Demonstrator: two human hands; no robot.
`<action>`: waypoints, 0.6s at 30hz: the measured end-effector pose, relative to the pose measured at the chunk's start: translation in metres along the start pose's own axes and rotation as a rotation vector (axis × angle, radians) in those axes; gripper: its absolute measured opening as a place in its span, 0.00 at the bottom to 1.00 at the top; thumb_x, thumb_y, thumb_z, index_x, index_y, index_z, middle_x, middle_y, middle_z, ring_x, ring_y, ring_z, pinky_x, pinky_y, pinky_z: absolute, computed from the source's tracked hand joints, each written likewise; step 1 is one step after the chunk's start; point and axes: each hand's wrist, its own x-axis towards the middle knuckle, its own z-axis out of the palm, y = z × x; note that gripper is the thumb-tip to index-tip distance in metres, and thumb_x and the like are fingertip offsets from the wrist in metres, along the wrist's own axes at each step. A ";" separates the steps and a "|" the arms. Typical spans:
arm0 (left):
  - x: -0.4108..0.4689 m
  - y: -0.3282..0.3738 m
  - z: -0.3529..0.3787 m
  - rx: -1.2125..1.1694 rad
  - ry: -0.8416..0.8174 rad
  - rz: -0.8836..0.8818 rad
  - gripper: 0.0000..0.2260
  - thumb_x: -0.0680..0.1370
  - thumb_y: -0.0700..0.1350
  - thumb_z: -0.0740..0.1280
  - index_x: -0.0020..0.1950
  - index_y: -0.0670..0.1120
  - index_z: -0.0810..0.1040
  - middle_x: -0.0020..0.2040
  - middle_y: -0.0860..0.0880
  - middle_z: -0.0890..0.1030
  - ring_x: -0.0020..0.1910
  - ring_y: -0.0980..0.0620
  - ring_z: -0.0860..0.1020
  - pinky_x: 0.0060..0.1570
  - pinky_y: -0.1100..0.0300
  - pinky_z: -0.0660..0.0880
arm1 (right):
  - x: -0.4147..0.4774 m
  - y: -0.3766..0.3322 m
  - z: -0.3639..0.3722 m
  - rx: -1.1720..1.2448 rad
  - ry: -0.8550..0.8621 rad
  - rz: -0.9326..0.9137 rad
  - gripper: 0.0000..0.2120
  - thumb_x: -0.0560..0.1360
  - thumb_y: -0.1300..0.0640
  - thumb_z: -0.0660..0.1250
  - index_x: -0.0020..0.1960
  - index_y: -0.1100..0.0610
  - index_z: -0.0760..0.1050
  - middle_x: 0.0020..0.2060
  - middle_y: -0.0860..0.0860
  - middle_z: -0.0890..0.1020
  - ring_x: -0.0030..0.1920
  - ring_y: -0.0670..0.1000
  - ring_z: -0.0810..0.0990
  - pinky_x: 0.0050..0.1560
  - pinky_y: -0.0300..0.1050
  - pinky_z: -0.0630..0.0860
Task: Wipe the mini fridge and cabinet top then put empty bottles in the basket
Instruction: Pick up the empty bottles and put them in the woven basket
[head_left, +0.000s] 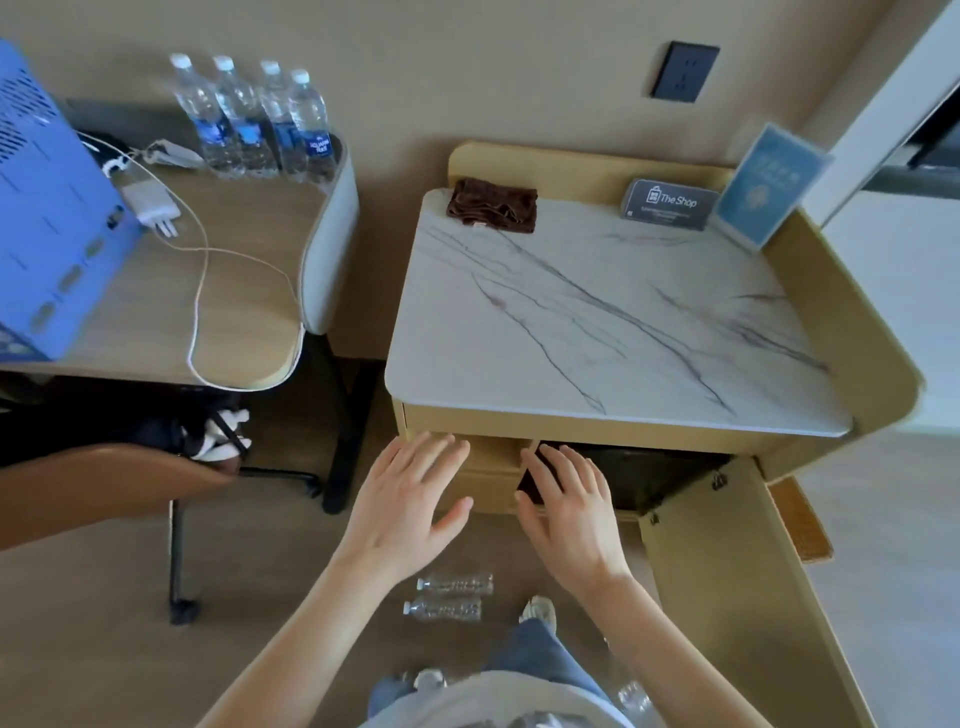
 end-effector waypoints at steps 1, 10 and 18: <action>-0.003 0.003 -0.006 -0.004 0.031 0.016 0.25 0.79 0.58 0.57 0.70 0.47 0.75 0.67 0.50 0.77 0.68 0.48 0.74 0.70 0.50 0.66 | -0.005 -0.001 -0.007 -0.008 0.026 -0.001 0.22 0.79 0.47 0.59 0.67 0.58 0.78 0.63 0.57 0.80 0.66 0.61 0.77 0.67 0.60 0.72; -0.045 0.046 -0.015 -0.029 0.106 0.039 0.24 0.79 0.57 0.59 0.70 0.45 0.76 0.66 0.48 0.78 0.66 0.46 0.76 0.67 0.47 0.72 | -0.066 0.005 -0.044 0.007 0.121 0.035 0.20 0.77 0.53 0.68 0.66 0.59 0.78 0.62 0.57 0.81 0.65 0.62 0.78 0.67 0.62 0.71; -0.121 0.129 0.029 -0.023 -0.045 -0.055 0.27 0.78 0.59 0.56 0.72 0.47 0.74 0.69 0.49 0.77 0.68 0.44 0.75 0.67 0.43 0.70 | -0.176 0.045 -0.062 0.031 -0.082 0.120 0.21 0.80 0.49 0.65 0.71 0.55 0.74 0.66 0.51 0.78 0.69 0.61 0.73 0.68 0.60 0.70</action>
